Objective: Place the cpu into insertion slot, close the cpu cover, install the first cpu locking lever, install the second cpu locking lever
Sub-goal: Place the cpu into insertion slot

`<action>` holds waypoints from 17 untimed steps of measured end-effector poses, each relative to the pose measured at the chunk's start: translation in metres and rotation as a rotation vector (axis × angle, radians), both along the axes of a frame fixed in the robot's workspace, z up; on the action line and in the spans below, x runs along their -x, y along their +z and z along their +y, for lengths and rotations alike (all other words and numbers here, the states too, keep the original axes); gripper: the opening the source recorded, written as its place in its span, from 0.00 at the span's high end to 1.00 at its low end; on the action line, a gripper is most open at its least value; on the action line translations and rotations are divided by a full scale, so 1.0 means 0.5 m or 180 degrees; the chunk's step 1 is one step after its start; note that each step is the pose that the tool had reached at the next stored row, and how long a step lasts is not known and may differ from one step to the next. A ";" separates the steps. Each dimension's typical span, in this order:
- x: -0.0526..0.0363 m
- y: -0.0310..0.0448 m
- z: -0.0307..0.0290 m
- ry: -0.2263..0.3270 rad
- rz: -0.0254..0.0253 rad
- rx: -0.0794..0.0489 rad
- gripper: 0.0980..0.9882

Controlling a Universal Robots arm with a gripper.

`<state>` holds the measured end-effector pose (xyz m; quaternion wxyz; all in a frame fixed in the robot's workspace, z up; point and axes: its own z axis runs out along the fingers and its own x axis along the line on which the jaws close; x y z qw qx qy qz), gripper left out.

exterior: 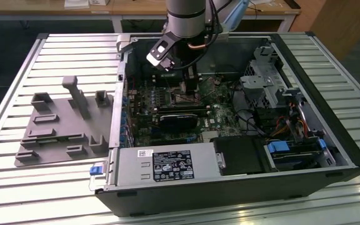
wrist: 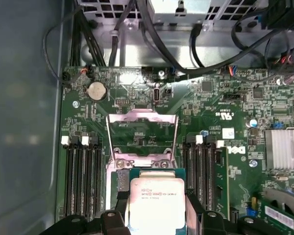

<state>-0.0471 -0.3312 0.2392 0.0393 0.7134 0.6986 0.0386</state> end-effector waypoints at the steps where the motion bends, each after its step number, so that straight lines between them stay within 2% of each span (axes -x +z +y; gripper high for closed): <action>1: 0.002 -0.002 0.001 -0.0003 -0.0002 0.0001 0.51; 6: 0.006 -0.015 0.004 -0.0005 -0.0010 0.0021 0.51; 17: 0.011 -0.036 0.010 -0.0004 -0.0015 0.0078 0.51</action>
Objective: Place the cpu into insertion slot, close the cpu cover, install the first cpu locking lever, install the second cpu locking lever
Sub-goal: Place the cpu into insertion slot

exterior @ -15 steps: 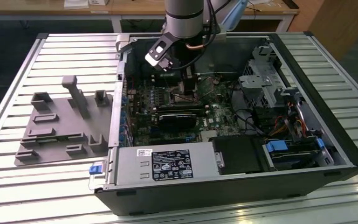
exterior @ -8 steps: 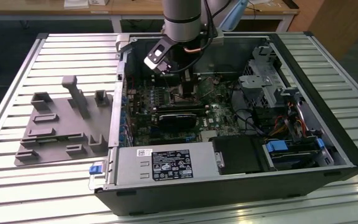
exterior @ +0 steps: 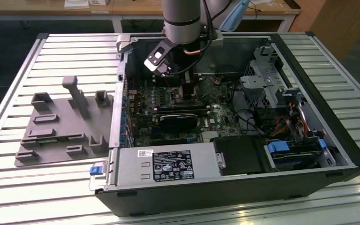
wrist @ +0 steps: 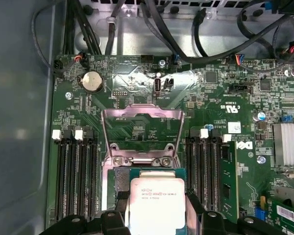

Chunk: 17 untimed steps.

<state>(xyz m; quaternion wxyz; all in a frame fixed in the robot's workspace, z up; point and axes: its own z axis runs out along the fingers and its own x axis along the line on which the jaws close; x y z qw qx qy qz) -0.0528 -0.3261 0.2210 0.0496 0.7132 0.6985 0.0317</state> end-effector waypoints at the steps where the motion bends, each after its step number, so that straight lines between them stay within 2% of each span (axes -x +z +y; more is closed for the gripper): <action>1: 0.000 -0.001 0.001 0.0005 -0.0002 0.0000 0.51; 17: 0.006 -0.026 0.014 0.0045 -0.0006 0.0002 0.51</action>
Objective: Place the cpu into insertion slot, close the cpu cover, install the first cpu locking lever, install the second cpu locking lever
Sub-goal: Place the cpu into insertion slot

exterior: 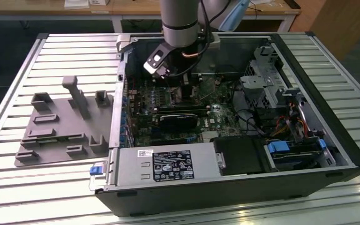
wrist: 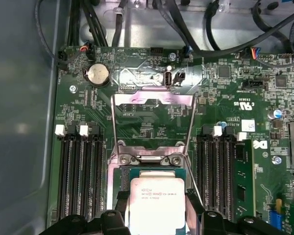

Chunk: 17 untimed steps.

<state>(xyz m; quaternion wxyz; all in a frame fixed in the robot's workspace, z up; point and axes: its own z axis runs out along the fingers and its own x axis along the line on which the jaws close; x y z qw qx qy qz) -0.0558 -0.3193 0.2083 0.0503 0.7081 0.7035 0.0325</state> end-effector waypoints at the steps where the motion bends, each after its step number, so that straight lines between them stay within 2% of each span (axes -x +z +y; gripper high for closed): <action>1: 0.001 -0.002 0.001 0.0000 0.0000 0.0000 0.51; 8: 0.002 -0.019 0.005 0.0000 0.0000 0.0001 0.51; 17: 0.005 -0.027 0.005 -0.0012 0.0000 0.0003 0.51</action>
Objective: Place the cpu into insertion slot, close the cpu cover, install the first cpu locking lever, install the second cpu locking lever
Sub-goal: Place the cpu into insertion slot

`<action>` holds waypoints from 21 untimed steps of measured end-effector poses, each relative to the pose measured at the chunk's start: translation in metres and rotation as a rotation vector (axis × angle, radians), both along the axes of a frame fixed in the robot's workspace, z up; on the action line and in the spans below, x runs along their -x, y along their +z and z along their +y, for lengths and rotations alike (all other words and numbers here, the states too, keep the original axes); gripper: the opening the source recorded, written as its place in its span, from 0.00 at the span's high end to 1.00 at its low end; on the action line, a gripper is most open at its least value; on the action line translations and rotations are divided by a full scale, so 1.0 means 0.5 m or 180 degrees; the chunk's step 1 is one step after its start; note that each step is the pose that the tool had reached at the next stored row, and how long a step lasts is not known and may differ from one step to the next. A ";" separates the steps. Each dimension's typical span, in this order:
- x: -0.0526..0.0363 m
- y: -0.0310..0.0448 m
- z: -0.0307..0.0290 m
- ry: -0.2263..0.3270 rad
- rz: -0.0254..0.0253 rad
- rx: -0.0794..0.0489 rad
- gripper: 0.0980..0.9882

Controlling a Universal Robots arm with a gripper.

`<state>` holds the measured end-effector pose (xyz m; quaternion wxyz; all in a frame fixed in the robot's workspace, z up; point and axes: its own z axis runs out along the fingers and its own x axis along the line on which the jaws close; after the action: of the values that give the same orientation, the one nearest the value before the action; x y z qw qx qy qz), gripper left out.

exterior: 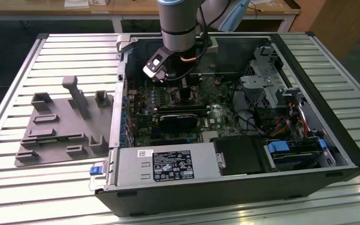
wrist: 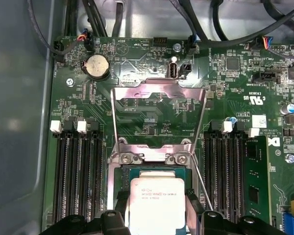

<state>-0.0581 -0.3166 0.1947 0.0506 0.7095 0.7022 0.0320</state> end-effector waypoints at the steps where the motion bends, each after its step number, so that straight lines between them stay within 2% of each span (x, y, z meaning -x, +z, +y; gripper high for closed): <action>1: 0.000 -0.001 0.000 0.0000 0.0000 -0.0001 0.51; 11: 0.001 -0.005 0.002 0.0000 0.0000 -0.0023 0.51; 21: 0.001 -0.005 0.002 0.0000 0.0000 -0.0024 0.51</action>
<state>-0.0586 -0.3154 0.1921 0.0479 0.7096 0.7021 0.0348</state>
